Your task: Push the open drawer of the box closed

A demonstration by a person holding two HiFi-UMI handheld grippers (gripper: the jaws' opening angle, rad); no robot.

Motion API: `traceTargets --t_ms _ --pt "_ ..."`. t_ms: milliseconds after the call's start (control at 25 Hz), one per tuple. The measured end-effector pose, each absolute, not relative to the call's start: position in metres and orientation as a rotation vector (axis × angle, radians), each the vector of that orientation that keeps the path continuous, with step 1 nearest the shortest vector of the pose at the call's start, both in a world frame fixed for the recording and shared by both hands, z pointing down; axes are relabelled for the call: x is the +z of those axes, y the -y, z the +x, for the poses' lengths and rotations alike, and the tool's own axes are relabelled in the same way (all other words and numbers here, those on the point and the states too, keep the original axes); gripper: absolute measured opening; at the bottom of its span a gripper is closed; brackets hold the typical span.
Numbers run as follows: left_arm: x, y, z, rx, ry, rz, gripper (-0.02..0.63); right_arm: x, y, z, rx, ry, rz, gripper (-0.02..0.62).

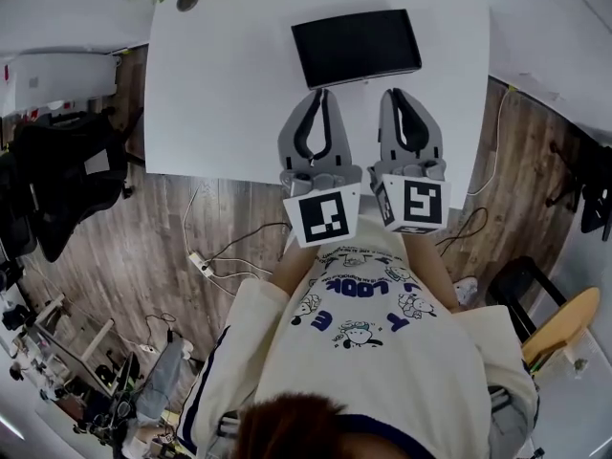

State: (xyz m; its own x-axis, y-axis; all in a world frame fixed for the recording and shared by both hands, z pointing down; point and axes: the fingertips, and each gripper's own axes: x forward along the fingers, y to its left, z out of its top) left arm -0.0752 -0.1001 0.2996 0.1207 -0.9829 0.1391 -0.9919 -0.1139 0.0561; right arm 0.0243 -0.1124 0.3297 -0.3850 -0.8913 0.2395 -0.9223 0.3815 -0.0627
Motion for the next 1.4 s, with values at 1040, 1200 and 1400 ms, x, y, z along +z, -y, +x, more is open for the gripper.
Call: traceTargets --t_ms 1040,1200,1400 --pt "0.255 0.080 -0.065 -0.009 2.011 2.328 0.021 0.282 0.092 0.028 0.143 2.523 1.682 0.038" --pt "0.252 0.077 -0.066 -0.017 2.019 2.323 0.021 0.277 0.089 0.026 0.134 2.537 1.683 0.038" --pt "0.250 0.075 -0.069 -0.017 2.028 2.332 0.021 0.274 0.086 0.027 0.129 2.537 1.693 0.038"
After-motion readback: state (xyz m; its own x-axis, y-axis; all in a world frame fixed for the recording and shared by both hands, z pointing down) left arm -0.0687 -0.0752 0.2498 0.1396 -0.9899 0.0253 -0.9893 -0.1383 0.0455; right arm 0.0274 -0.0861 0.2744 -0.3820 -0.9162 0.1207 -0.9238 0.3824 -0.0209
